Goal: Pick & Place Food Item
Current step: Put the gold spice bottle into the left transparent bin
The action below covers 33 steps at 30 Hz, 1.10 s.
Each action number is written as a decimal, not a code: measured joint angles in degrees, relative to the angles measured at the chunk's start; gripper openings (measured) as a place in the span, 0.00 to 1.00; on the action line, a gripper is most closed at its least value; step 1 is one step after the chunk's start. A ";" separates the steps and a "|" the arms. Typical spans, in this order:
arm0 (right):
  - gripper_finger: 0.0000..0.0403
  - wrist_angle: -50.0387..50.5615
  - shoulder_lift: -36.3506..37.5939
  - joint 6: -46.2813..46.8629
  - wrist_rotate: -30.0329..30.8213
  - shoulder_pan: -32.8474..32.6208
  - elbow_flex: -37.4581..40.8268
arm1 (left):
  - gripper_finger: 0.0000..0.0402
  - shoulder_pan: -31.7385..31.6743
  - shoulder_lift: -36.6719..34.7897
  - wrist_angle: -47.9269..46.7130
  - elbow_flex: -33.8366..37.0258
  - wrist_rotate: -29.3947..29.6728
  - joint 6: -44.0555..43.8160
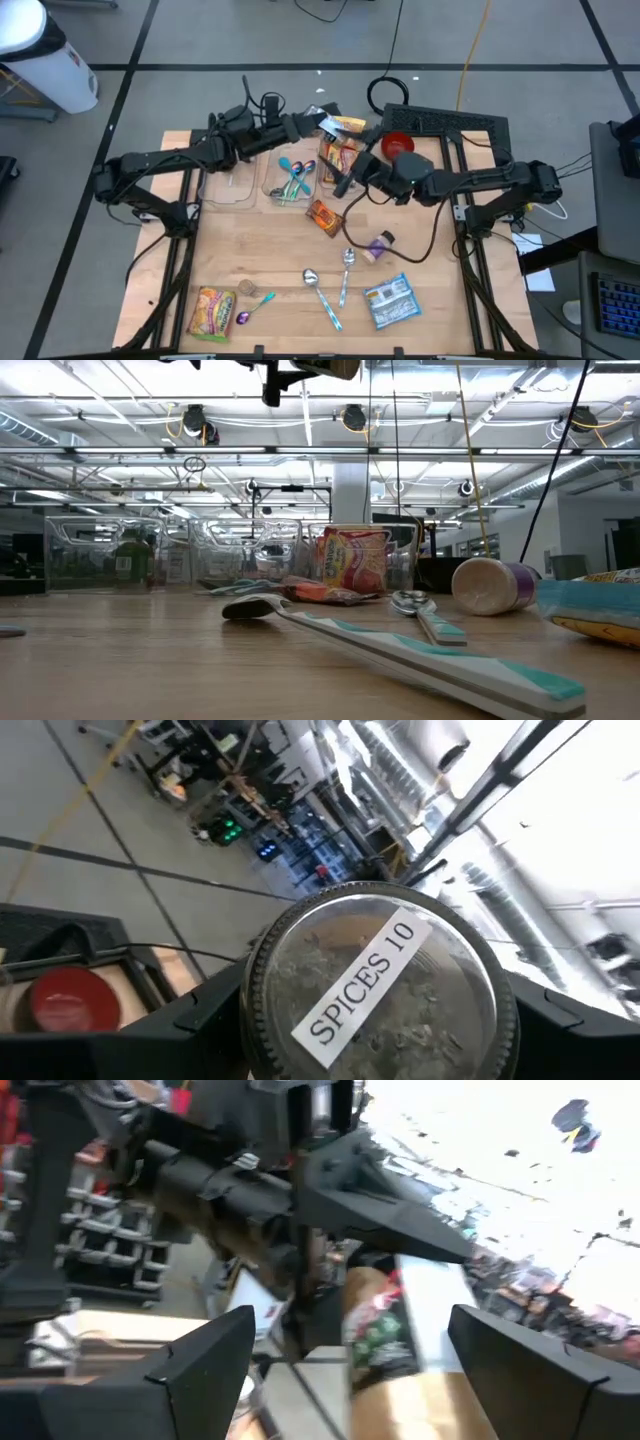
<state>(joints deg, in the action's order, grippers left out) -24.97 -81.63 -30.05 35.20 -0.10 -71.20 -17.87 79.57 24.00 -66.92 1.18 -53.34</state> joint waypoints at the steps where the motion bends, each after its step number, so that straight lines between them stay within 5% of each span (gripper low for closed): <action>1: 0.81 -0.66 0.03 -0.67 0.41 0.04 0.00 | 0.70 0.01 0.00 0.55 0.00 -0.31 -0.29; 8: 0.81 -4.40 0.20 -5.19 5.93 0.68 0.13 | 0.70 0.16 -0.13 5.14 -0.06 -2.16 -3.59; 24: 0.80 -8.06 0.16 -4.84 5.24 0.48 0.14 | 0.70 0.60 -0.13 8.27 -0.26 -4.36 -6.14; 33: 0.65 -9.75 0.14 -9.00 5.50 -2.00 0.22 | 0.70 0.64 -0.15 6.89 -0.28 -4.87 -4.91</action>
<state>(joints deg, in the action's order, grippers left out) -34.72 -81.49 -39.05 40.70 -2.10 -70.98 -17.23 79.42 30.89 -67.20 -3.68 -58.25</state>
